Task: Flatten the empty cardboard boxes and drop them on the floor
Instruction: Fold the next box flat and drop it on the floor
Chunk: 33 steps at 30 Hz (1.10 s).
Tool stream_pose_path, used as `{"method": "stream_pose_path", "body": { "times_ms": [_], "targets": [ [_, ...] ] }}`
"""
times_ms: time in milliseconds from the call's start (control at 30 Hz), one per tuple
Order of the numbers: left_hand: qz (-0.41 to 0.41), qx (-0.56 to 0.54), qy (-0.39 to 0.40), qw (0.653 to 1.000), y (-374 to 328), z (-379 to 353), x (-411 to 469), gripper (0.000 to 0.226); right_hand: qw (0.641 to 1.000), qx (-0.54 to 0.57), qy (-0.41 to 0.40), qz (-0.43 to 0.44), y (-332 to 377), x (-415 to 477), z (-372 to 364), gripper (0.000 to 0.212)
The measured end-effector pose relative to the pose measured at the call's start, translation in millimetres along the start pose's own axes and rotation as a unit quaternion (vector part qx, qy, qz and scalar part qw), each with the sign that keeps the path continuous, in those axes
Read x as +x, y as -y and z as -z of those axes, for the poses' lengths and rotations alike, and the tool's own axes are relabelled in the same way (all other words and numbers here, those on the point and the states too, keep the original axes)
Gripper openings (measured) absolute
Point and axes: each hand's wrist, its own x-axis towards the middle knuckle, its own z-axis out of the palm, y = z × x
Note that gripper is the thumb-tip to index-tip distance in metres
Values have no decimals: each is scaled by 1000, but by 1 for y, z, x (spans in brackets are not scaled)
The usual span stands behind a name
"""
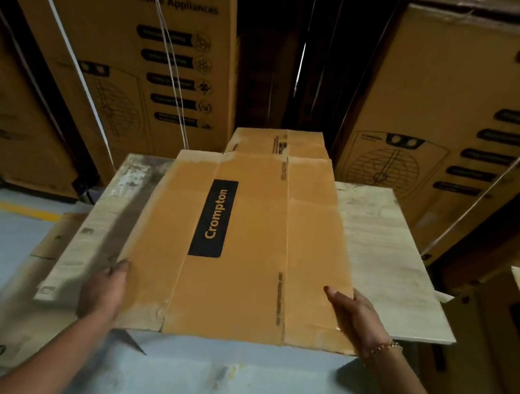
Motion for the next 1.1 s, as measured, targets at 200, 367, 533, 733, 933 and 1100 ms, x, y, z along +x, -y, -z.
{"method": "stream_pose_path", "body": {
  "times_ms": [200, 367, 533, 733, 933, 1100],
  "targets": [
    [-15, 40, -7, 999, 7, 0, -24, 57, 998, -62, -26, 12, 1, -11, 19, 29],
    [-8, 102, 71, 992, 48, -22, -35, 62, 977, -208, -26, -21, -55, -13, 30, 39],
    [-12, 124, 157, 980, 57, -40, -47, 53, 973, -191, -94, -94, -108, -9, 48, 41],
    [30, 132, 159, 978, 76, -61, -64, 48, 937, -270, -203, -88, -136, -8, 46, 50],
    [-130, 157, 0, 979, 67, -40, -78, 56, 881, -409, -237, -22, -115, -25, 35, 64],
    [-143, 70, -39, 986, 63, -5, -65, 59, 884, -385, -256, 71, -78, -32, 4, 64]
  ]
}}
